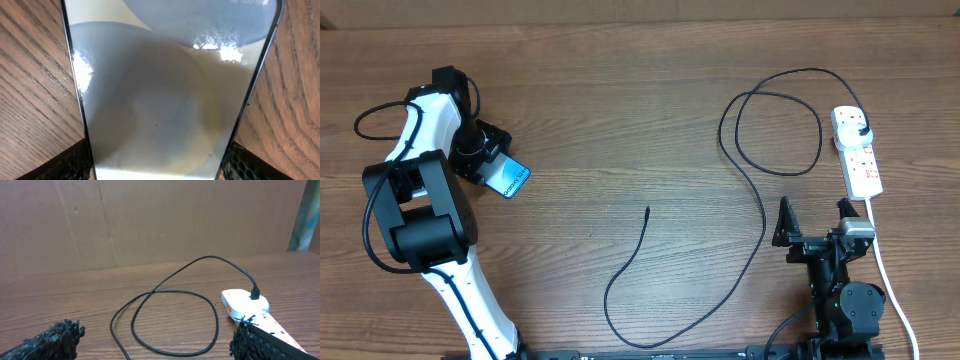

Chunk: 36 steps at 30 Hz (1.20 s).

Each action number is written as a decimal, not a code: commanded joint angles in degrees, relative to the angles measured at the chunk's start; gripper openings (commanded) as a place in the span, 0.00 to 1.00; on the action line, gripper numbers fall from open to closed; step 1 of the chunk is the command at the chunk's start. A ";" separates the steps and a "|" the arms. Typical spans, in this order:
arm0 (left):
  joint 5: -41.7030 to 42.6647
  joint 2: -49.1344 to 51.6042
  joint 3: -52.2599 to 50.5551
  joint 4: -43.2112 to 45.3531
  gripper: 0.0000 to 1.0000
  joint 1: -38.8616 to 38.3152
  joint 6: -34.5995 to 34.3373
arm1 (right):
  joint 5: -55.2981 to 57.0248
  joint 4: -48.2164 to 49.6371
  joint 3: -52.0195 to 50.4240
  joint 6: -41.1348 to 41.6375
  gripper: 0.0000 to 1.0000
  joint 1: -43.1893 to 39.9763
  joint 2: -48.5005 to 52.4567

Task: Plug charger to phone and switch on socket
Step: 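Lift the phone with the left gripper and tilt it upright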

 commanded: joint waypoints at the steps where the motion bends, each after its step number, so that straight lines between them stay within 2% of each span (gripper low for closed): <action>1: 2.29 -0.15 -1.33 -0.55 0.04 -0.50 1.14 | -0.22 0.35 -0.61 -0.20 1.00 0.33 -0.68; 20: 1.92 -13.68 -1.33 -6.49 0.04 -0.50 1.16 | -0.22 0.35 -0.61 -0.22 1.00 0.33 -0.68; 29: 11.06 -18.40 -1.33 -12.52 0.04 -0.50 1.11 | -0.22 0.35 -0.61 -0.22 1.00 0.33 -0.68; 36: 24.48 -19.78 -1.33 -19.56 0.04 -0.50 1.16 | -0.22 0.35 -0.61 -0.22 1.00 0.33 -0.66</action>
